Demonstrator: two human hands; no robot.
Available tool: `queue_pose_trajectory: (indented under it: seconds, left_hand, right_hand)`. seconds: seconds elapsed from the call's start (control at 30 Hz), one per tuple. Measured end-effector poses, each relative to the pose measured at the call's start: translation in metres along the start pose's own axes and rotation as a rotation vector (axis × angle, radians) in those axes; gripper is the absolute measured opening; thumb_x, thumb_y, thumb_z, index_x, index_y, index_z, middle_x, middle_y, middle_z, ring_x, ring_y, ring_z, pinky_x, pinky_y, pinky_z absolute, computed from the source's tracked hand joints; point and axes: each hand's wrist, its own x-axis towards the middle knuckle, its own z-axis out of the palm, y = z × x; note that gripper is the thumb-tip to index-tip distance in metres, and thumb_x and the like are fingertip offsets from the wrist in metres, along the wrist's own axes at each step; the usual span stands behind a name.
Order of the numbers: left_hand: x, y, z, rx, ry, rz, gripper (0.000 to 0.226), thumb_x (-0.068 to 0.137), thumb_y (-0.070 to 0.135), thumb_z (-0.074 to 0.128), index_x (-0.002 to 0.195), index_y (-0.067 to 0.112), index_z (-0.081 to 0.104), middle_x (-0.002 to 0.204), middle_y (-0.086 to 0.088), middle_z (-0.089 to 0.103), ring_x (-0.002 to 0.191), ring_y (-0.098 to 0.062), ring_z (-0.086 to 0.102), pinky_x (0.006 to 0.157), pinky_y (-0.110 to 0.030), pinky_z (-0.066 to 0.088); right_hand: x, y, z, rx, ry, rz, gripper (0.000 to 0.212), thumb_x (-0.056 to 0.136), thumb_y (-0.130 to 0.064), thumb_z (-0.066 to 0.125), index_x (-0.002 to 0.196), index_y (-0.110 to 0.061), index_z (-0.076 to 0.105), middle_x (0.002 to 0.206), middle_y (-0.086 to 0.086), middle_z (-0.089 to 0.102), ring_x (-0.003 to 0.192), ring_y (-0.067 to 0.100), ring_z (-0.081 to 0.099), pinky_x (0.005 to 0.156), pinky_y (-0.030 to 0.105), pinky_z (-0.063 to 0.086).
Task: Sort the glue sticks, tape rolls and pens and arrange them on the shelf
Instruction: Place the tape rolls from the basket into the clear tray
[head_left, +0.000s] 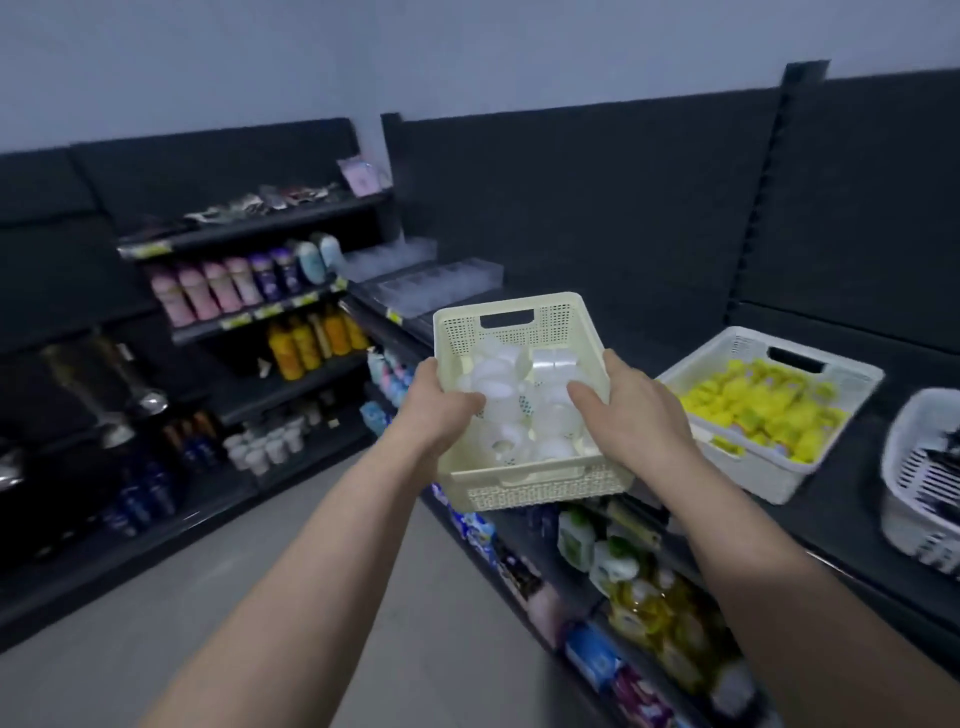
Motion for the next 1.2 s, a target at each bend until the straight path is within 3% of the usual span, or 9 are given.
queue_pose_trajectory:
  seconds: [0.1,0.27,0.5,0.67,0.77,1.03,1.2]
  left_hand:
    - [0.027,-0.013,-0.044,-0.029,0.073,-0.036,0.037,0.088,0.007,0.060,0.116,0.025,0.043,0.105,0.002,0.059,0.097,-0.023,0.060,0.080,-0.036,0.050]
    - [0.080,-0.033,-0.102,-0.062,0.160,-0.077,0.043,0.088,0.006,0.059,0.122,0.025,0.042,0.101,0.004,0.058,0.090,-0.019,0.059,0.071,-0.034,0.049]
    - [0.177,-0.049,-0.174,-0.039,0.286,-0.139,0.053,0.089,0.007,0.059,0.136,0.022,0.038,0.113,0.000,0.056,0.103,-0.025,0.058,0.086,-0.041,0.050]
    - [0.245,-0.056,-0.227,-0.054,0.372,-0.193,0.050,0.088,0.008,0.060,0.131,0.024,0.040,0.109,0.002,0.058,0.102,-0.026,0.059,0.092,-0.047,0.052]
    - [0.283,-0.059,-0.258,-0.082,0.406,-0.216,0.046,0.087,0.008,0.061,0.125,0.027,0.041,0.104,0.004,0.057,0.101,-0.027,0.060,0.091,-0.051,0.051]
    - [0.410,-0.070,-0.338,-0.041,0.369,-0.154,0.051,0.087,0.008,0.061,0.132,0.023,0.040,0.103,0.003,0.057,0.099,-0.025,0.060,0.088,-0.046,0.052]
    - [0.503,-0.061,-0.375,-0.008,0.249,-0.074,0.051,0.088,0.005,0.060,0.133,0.019,0.042,0.103,0.002,0.059,0.096,-0.022,0.060,0.074,-0.035,0.051]
  right_hand:
    - [0.028,-0.037,0.036,0.027,-0.056,-0.047,0.037,0.096,-0.041,0.041,0.121,-0.015,0.049,0.107,0.009,0.063,0.096,0.031,0.058,0.076,0.036,0.046]
    - [0.082,-0.087,0.098,0.042,-0.121,-0.120,0.036,0.096,-0.040,0.041,0.120,-0.013,0.048,0.110,0.010,0.063,0.100,0.032,0.058,0.078,0.037,0.045]
    - [0.180,-0.154,0.188,0.085,-0.196,-0.228,0.038,0.096,-0.040,0.043,0.125,-0.015,0.047,0.111,0.009,0.063,0.100,0.031,0.058,0.078,0.037,0.046]
    - [0.249,-0.207,0.241,0.109,-0.258,-0.291,0.043,0.096,-0.041,0.043,0.131,-0.016,0.046,0.115,0.009,0.062,0.102,0.032,0.059,0.077,0.036,0.045]
    - [0.284,-0.236,0.272,0.112,-0.279,-0.318,0.040,0.096,-0.041,0.044,0.124,-0.013,0.048,0.113,0.010,0.062,0.102,0.032,0.058,0.075,0.036,0.042]
    - [0.375,-0.303,0.354,0.102,-0.238,-0.300,0.039,0.096,-0.041,0.043,0.124,-0.014,0.047,0.109,0.009,0.063,0.096,0.030,0.059,0.068,0.033,0.039]
    - [0.431,-0.335,0.387,0.119,-0.162,-0.178,0.038,0.096,-0.039,0.043,0.125,-0.014,0.047,0.110,0.009,0.063,0.099,0.030,0.058,0.077,0.036,0.044]
